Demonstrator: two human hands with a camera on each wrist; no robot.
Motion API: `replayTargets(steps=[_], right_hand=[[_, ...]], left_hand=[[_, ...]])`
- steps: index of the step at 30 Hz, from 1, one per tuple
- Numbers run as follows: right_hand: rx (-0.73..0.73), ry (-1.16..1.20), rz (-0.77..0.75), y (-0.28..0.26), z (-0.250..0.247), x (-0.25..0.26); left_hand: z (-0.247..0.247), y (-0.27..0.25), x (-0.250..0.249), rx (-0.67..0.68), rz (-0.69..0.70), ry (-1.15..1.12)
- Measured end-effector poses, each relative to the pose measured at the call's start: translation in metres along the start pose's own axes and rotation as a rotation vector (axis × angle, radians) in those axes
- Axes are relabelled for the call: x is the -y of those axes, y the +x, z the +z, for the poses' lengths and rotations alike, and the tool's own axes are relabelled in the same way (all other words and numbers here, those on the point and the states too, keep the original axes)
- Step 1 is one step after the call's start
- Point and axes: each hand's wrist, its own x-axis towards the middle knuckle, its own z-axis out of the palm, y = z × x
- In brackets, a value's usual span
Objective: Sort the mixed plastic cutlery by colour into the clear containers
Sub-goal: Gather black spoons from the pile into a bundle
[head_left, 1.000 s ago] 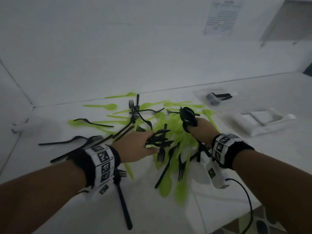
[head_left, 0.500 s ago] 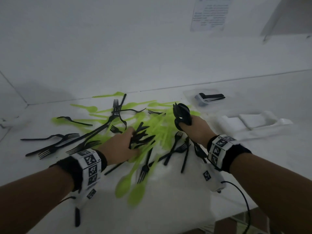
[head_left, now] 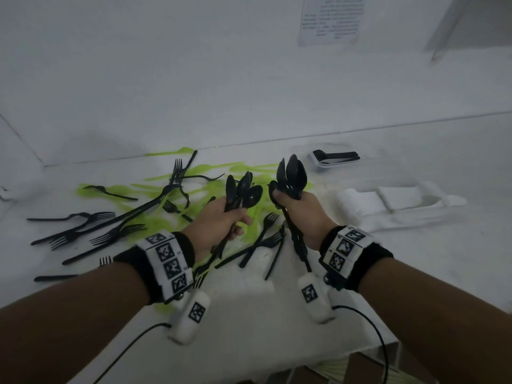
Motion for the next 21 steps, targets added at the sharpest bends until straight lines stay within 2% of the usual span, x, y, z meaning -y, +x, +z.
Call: replayTargets(steps=[3, 8, 12, 16, 18, 21], right_hand=[[0.03, 0.061, 0.023, -0.009, 0.01, -0.002], [0.056, 0.187, 0.031, -0.019, 0.027, -0.009], [-0.059, 0.246, 0.032, -0.013, 0.034, -0.01], [-0.257, 0.195, 0.018, -0.001, 0.007, -0.002], [-0.286, 0.169, 0.034, 0.0, -0.006, 0.002], [-0.229, 0.156, 0.058, 0.0, -0.005, 0.003]], left_hand=[[0.01, -0.001, -0.001, 0.015, 0.013, -0.07], [0.015, -0.003, 0.001, 0.092, 0.028, -0.049], [0.007, -0.005, 0.001, 0.039, 0.052, 0.007], [-0.014, -0.001, 0.005, -0.077, 0.056, -0.012], [-0.021, 0.003, 0.008, -0.097, 0.049, -0.015], [-0.019, 0.006, 0.007, -0.083, 0.009, -0.033]])
